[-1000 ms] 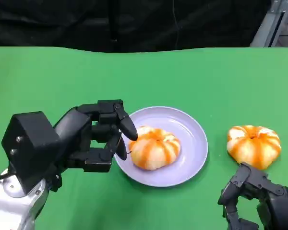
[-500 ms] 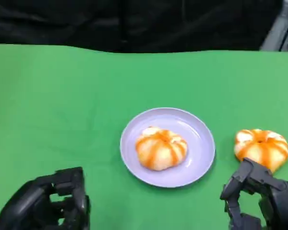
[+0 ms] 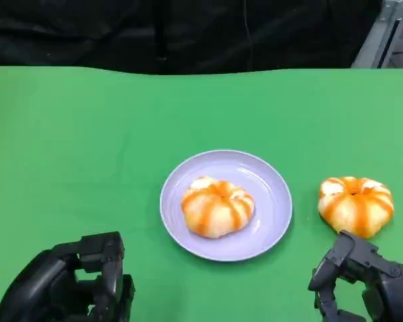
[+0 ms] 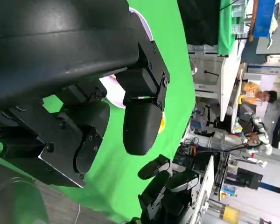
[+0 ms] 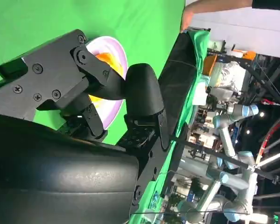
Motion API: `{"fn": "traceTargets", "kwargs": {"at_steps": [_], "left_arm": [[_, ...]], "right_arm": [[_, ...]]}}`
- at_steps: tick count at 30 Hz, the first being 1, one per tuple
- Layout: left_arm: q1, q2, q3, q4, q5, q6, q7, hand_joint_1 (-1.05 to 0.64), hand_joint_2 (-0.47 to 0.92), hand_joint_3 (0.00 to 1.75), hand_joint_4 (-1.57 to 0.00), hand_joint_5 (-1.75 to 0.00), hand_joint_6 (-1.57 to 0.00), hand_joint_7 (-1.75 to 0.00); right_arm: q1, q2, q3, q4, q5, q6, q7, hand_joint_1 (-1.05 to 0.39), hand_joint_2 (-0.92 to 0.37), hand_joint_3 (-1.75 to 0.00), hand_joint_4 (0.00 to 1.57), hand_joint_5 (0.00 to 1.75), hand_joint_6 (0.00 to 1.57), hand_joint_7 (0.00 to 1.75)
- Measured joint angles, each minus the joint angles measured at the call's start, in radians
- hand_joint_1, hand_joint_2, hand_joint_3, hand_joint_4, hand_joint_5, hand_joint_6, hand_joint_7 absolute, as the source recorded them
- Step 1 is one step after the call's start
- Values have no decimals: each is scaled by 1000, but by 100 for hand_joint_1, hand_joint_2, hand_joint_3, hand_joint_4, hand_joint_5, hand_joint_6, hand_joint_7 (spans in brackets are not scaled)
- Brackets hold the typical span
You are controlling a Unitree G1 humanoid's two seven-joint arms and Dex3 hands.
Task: Grasp the bread from the table and place it into the plate.
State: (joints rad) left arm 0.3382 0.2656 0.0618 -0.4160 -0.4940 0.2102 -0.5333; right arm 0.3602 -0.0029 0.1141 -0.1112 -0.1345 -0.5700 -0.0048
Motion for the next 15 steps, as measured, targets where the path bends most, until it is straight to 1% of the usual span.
{"fn": "traceTargets", "kwargs": {"at_steps": [4,15], "left_arm": [[0,0,0,0,2,0,2,20,48,172,-105,-175,-87,-175],[0,-1,0,0,3,0,8,22,49,172,-106,-175,-88,-175]], "right_arm": [[4,0,0,-16,0,12,0,-13,-53,-117,81,175,72,158],[5,0,0,-19,0,12,1,-13,-54,-117,81,175,72,158]]}}
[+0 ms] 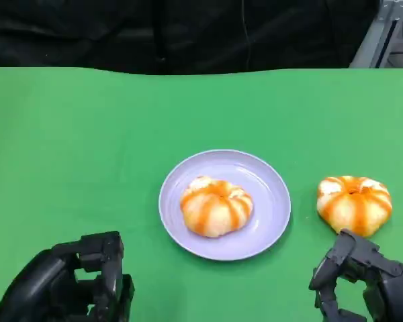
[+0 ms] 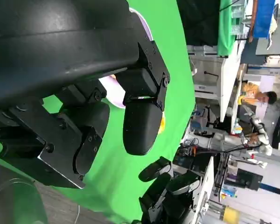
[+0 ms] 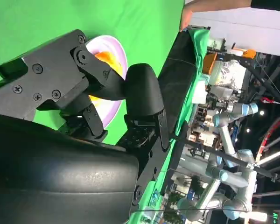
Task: Grasp the bread from the table and place it into the plate.
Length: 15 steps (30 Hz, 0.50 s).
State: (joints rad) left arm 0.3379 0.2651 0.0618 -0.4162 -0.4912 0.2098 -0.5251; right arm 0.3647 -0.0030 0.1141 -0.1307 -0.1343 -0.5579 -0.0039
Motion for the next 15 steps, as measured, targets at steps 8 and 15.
{"fn": "traceTargets", "kwargs": {"at_steps": [8,15], "left_arm": [[0,0,0,-6,1,0,4,22,49,172,-107,-175,-88,-175],[0,0,0,-11,1,0,4,27,51,172,-108,-175,-89,-175]], "right_arm": [[1,0,-1,-1,0,0,2,-14,-54,-117,81,175,72,158],[1,0,-2,0,-1,-3,2,-15,-54,-118,82,175,73,158]]}}
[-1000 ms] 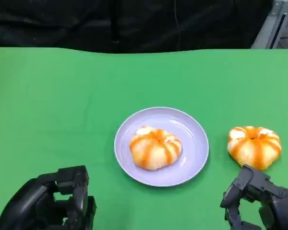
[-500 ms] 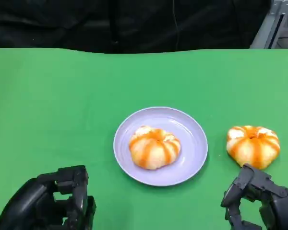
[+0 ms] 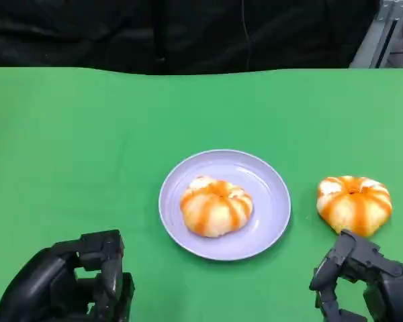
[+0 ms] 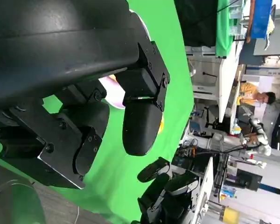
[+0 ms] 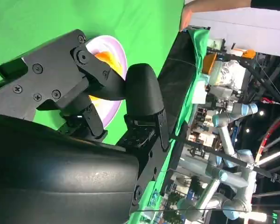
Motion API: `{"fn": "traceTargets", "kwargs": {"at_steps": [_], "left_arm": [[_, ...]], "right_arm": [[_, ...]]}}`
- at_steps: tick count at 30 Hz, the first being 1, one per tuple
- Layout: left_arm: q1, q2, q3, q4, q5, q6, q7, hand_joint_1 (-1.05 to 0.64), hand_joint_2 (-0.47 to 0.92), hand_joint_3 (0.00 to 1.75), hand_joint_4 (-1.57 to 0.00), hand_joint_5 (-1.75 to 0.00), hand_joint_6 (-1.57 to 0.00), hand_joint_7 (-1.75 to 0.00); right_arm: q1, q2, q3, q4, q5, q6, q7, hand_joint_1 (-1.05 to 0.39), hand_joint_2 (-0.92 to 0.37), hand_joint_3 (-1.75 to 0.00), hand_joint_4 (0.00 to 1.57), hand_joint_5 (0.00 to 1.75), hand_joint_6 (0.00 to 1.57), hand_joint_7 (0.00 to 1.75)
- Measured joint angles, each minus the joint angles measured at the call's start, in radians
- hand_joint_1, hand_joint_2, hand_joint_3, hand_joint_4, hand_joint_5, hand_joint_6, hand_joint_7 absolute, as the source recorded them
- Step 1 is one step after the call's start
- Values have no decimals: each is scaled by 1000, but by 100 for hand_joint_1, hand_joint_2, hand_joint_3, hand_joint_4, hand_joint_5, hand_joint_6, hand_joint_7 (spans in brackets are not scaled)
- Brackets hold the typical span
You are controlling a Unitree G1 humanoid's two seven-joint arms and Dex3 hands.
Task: Grasp the bread from the table and place it into the plate.
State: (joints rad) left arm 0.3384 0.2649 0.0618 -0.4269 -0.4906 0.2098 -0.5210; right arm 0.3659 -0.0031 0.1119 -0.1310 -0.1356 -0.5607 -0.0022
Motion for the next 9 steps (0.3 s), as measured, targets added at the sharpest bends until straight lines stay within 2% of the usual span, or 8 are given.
{"fn": "traceTargets", "kwargs": {"at_steps": [9], "left_arm": [[0,-4,0,0,0,0,0,24,50,172,-107,-175,-88,-175]], "right_arm": [[1,0,0,1,4,0,2,-13,-54,-117,81,175,72,158]]}}
